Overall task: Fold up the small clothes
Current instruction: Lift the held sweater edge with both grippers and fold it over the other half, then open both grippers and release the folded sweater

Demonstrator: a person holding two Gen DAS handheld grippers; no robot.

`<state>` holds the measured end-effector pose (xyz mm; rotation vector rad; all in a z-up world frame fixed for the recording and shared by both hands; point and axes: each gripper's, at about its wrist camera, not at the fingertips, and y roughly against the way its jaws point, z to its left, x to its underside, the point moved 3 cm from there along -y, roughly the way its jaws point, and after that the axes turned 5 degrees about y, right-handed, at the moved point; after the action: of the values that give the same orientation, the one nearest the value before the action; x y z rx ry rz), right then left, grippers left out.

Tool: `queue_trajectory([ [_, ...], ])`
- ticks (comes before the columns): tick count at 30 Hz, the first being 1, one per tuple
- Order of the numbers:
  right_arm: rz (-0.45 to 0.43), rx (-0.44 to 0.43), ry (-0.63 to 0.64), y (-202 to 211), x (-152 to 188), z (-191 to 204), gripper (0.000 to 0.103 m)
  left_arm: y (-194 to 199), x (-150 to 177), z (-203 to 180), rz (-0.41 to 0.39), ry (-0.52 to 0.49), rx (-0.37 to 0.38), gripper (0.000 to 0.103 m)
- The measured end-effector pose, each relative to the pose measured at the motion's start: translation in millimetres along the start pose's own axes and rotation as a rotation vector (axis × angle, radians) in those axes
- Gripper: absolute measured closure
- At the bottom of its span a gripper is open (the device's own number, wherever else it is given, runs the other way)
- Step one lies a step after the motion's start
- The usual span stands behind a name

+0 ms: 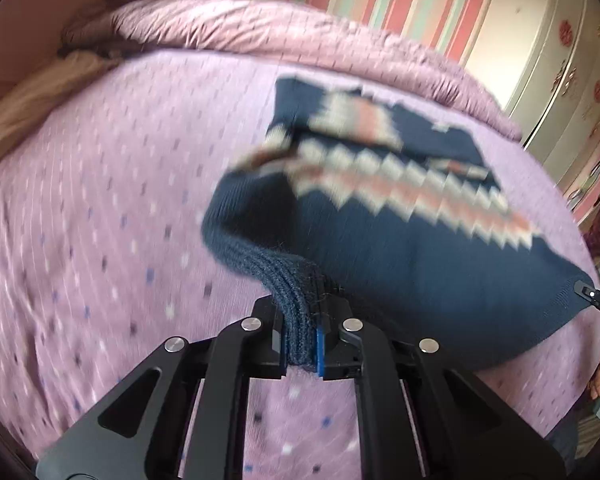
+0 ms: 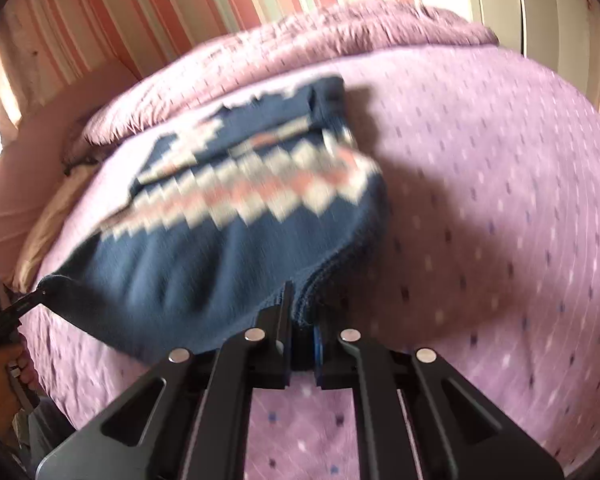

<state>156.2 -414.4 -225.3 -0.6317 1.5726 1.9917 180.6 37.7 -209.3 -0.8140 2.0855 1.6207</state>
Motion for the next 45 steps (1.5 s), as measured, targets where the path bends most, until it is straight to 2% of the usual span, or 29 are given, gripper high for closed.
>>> queue_trajectory([
  [5,-0.080,-0.021,0.017,3,-61,3,0.096,4,-59,-15,-0.076,-0.013,0.022,0.095],
  [11,-0.163,-0.014,-0.007,-10,-137,-11,0.096,-19,-138,-26,-0.150,-0.021,0.003,0.095],
  [17,-0.190,0.004,-0.026,-61,-207,-18,0.096,-68,-206,-40,-0.181,0.001,-0.011,0.095],
  [24,-0.173,0.040,-0.042,-142,-278,-32,0.096,-158,-272,-50,-0.160,0.019,-0.080,0.095],
  [27,-0.145,0.051,-0.059,-185,-304,-43,0.096,-195,-289,-52,-0.143,0.007,-0.119,0.095],
  [31,-0.084,0.074,-0.066,-236,-320,-53,0.096,-245,-299,-50,-0.095,0.022,-0.166,0.095],
  [34,-0.012,0.086,-0.095,-275,-324,-60,0.096,-280,-301,-44,-0.048,0.039,-0.196,0.095],
  [40,0.071,0.076,-0.186,-319,-324,-75,0.092,-323,-300,-43,-0.010,0.027,-0.226,0.090],
  [43,0.109,0.080,-0.180,-334,-321,-76,0.088,-341,-298,-37,0.031,0.059,-0.222,0.084],
  [44,0.110,0.072,-0.196,-336,-321,-78,0.085,-344,-298,-38,0.035,0.054,-0.219,0.078],
  [45,0.112,0.052,-0.230,-337,-320,-80,0.077,-345,-299,-40,0.034,0.047,-0.213,0.068],
])
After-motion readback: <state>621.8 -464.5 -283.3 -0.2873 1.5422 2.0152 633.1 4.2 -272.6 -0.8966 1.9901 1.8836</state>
